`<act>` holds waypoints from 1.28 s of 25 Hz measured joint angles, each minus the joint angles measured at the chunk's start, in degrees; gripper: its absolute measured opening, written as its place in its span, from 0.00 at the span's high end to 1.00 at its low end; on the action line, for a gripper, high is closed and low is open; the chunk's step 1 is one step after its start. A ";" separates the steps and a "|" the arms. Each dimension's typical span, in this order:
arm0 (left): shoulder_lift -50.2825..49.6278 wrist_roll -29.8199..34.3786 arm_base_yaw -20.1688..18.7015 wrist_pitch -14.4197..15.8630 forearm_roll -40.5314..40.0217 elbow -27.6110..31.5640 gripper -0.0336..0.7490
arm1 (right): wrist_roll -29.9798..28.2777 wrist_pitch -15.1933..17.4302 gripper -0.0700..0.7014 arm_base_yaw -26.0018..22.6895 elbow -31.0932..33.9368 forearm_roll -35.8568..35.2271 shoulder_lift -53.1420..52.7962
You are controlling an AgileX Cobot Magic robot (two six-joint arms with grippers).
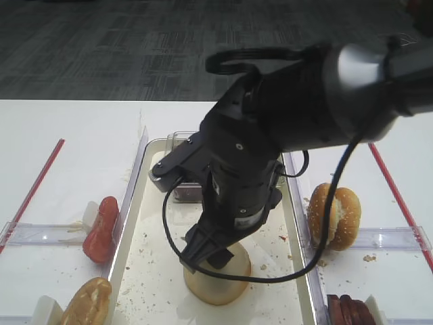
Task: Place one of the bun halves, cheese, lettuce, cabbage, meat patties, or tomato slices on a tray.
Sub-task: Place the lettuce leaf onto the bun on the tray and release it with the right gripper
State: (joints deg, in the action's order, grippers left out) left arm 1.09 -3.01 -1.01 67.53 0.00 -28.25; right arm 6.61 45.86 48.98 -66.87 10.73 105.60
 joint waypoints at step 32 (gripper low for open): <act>0.00 0.00 0.00 0.00 0.00 0.00 0.36 | 0.76 2.80 0.14 0.00 0.00 0.00 -11.93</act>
State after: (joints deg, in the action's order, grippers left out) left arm 1.09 -3.01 -1.01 67.53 0.00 -28.25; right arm 7.37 48.67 48.98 -66.87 10.73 93.67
